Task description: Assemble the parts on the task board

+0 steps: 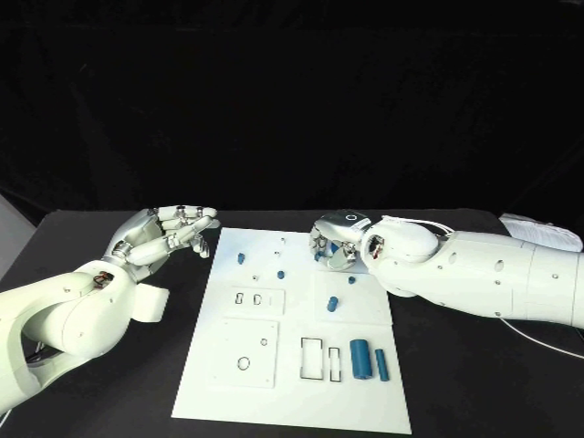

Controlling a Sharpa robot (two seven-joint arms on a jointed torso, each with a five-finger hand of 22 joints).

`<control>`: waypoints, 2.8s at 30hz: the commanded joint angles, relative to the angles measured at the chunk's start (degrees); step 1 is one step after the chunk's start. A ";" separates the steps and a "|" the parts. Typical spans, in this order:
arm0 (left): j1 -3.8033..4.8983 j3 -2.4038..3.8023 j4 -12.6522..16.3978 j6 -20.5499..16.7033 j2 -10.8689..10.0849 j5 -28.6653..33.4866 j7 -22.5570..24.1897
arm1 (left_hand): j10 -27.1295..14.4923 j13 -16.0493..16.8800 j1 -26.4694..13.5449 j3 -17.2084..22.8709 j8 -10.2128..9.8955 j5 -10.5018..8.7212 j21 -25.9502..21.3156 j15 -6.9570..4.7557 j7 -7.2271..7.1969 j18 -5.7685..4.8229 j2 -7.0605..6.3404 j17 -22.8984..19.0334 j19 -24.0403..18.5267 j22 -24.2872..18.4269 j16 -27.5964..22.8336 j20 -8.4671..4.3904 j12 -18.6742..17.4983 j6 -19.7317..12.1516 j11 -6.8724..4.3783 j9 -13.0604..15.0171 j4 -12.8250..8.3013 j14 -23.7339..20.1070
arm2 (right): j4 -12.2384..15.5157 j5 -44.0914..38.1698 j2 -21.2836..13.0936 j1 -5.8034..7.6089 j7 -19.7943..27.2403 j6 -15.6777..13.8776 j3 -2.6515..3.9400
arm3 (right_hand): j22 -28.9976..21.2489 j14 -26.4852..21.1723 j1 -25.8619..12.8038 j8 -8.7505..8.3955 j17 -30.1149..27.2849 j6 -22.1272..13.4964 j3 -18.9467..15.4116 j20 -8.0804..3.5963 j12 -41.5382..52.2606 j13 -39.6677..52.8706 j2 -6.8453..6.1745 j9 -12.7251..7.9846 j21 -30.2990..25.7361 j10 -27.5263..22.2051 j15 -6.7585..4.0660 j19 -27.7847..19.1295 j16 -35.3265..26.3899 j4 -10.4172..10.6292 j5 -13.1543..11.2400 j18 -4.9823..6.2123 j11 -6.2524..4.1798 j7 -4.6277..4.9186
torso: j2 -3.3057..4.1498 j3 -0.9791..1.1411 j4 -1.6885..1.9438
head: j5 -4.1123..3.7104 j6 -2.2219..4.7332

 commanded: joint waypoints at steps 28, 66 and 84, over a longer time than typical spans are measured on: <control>0.15 0.06 0.41 0.56 0.18 0.16 0.53 | -0.64 -0.06 0.30 0.66 -0.22 -0.15 0.78 0.14 0.01 0.75 -0.42 0.08 -0.66 0.43 0.40 0.11 -0.44 -0.62 -0.02 -0.04 -0.60 -0.25 | -5.23 -2.82 8.13 0.34 -7.17 -10.35 0.49 | 0.31 1.84 1.88 0.20 -0.23 -0.13 0.45 -0.25 -0.16 1.05 0.69 0.48 0.42 2.92 -0.49 0.34 0.34 -0.54 0.20 -1.21 -2.52 0.16 | 0.72 -0.14 0.61 | -0.01 0.77; 0.22 0.08 0.20 0.69 0.47 0.16 0.43 | -0.67 -0.06 0.27 0.73 -0.22 -0.15 0.92 0.16 0.03 0.75 -0.46 0.07 -0.78 0.53 0.42 0.13 -0.45 -0.61 0.01 -0.03 -0.67 -0.30 | -7.89 -3.00 11.23 0.28 -7.73 -6.83 0.60 | 0.48 1.85 1.58 0.07 -0.14 -0.61 0.49 -0.16 -0.60 1.01 0.44 0.82 0.50 2.57 -0.33 0.26 0.52 -0.56 -0.06 -1.24 -2.32 0.34 | 1.56 -0.38 1.23 | -0.15 0.28; 0.22 0.08 0.00 0.67 0.47 0.16 0.44 | -0.73 -0.06 0.24 0.82 -0.22 -0.15 1.08 0.18 0.04 0.75 -0.49 0.06 -0.90 0.63 0.43 0.15 -0.48 -0.62 0.03 -0.03 -0.74 -0.36 | -7.91 -3.63 11.15 0.26 -8.35 -5.00 0.59 | 0.29 1.81 1.39 -0.06 -0.26 -0.93 0.49 -0.08 -0.82 0.95 0.28 0.97 0.34 2.27 -0.24 0.05 0.52 -0.53 -0.16 -1.18 -2.21 0.42 | 1.72 -0.40 1.17 | -0.09 0.22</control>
